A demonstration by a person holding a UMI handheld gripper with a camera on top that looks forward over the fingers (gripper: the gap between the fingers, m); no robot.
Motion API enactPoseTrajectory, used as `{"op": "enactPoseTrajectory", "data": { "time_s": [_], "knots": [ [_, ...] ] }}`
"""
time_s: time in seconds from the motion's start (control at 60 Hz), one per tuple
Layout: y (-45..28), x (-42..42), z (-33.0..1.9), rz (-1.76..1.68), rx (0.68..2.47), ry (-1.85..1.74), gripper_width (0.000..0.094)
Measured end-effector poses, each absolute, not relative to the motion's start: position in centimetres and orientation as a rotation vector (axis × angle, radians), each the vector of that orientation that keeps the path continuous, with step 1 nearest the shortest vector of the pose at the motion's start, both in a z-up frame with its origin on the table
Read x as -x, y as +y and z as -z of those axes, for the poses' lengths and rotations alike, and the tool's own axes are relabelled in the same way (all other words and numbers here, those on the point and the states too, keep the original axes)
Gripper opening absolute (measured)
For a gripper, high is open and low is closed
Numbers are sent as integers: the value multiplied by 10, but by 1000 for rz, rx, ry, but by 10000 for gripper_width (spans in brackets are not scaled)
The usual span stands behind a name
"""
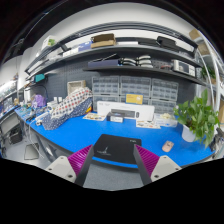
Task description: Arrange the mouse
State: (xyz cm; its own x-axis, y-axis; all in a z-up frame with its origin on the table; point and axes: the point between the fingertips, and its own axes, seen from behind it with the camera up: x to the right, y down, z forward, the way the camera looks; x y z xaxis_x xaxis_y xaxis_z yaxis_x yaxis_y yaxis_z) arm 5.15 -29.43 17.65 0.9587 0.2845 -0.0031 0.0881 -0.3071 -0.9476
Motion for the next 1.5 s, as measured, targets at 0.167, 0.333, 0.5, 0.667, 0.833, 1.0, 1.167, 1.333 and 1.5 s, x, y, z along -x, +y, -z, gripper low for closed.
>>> {"op": "enactPoseTrajectory", "data": {
  "time_s": [0.167,0.333,0.5,0.667,0.833,1.0,1.167,1.333,1.5],
  "knots": [
    [-302,-90,-119,-196,1965,-230,815],
    [-297,-161,-63,-105,2065,-130,818],
    [-264,-242,-34,8,2108,-24,801],
    [-203,-295,-15,48,2149,49,798],
    [-132,-317,2,34,2192,49,796],
    [-71,-320,18,-5,2236,18,797],
    [-32,-312,20,-51,2261,-5,774],
    [-6,-304,21,-60,2285,-28,659],
    [4,-300,20,-50,2298,-2,469]
  ]
}}
